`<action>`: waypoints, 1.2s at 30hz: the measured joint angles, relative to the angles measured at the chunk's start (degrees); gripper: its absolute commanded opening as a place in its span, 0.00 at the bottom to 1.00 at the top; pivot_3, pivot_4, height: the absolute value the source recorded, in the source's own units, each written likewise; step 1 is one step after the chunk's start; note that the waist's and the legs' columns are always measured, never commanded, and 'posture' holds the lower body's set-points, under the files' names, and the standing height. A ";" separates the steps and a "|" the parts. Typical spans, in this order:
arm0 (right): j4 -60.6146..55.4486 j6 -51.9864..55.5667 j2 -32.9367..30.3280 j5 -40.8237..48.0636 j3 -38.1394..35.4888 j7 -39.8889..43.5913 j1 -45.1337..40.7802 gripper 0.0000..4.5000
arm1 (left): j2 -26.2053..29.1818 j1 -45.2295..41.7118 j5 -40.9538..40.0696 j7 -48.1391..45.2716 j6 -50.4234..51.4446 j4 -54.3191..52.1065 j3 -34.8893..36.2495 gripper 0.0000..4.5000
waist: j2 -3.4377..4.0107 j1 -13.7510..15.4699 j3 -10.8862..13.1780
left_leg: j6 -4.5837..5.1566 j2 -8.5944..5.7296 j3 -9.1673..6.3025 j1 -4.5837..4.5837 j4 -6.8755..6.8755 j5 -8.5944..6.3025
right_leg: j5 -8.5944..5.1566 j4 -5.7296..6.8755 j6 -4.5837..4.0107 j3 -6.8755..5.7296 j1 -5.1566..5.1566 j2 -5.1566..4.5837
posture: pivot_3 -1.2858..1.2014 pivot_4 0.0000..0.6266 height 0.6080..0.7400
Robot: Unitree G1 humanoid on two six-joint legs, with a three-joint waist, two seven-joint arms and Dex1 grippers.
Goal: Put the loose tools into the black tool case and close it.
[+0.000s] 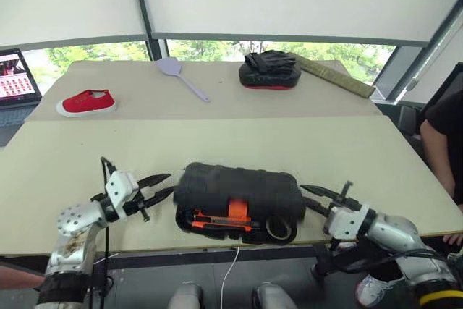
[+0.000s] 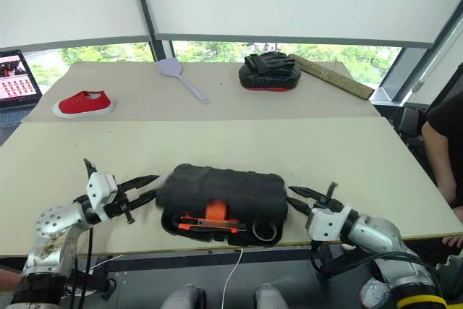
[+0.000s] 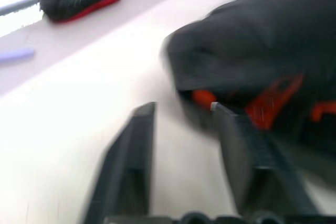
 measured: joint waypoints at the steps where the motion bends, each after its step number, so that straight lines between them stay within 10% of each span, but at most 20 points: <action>1: -0.21 0.02 -0.16 0.01 -0.06 -0.34 0.17 0.67 | 0.50 0.05 0.01 0.33 0.00 0.20 0.39 0.73 | 0.00 0.04 0.00 | 0.00 0.01 0.01 -0.01 0.01 0.00 | 0.00 0.00 0.00 0.02 -0.02 0.00 | 0.52 0.24 1.00; 4: -4.01 3.88 -2.20 6.83 -1.10 2.04 3.81 0.64 | 1.93 -1.10 -0.18 1.53 2.07 1.87 1.30 0.73 | 0.00 0.42 0.00 | 0.00 0.02 0.04 -0.01 0.01 0.00 | 0.03 0.00 -0.01 0.04 -0.01 -0.02 | 0.52 0.24 1.00; 14: -32.12 38.54 -14.89 40.72 -2.55 21.59 22.33 0.00 | 1.39 -18.76 2.40 2.53 9.22 10.33 -4.38 0.01 | -0.14 1.36 -0.06 | 0.01 0.08 0.08 -0.05 0.11 -0.01 | -0.02 -0.05 0.30 0.05 0.04 0.06 | 0.52 0.24 1.00; 25: -45.23 55.54 -8.30 40.87 7.35 20.97 13.26 0.00 | -3.37 -34.51 10.19 -2.59 8.77 28.19 -14.41 0.01 | -0.40 0.92 -0.06 | 0.01 0.14 0.07 -0.28 0.16 -0.01 | 0.00 -0.05 0.32 0.11 -0.21 0.25 | 0.52 0.24 1.00; 36: -21.26 51.05 2.10 26.80 7.39 15.34 -7.09 0.00 | -1.25 -31.02 8.90 -8.77 10.24 26.35 -12.75 0.01 | -0.57 0.18 -0.05 | 0.01 0.18 0.10 -0.37 0.35 0.00 | 0.39 -0.05 0.06 0.14 -0.27 0.25 | 0.52 0.24 1.00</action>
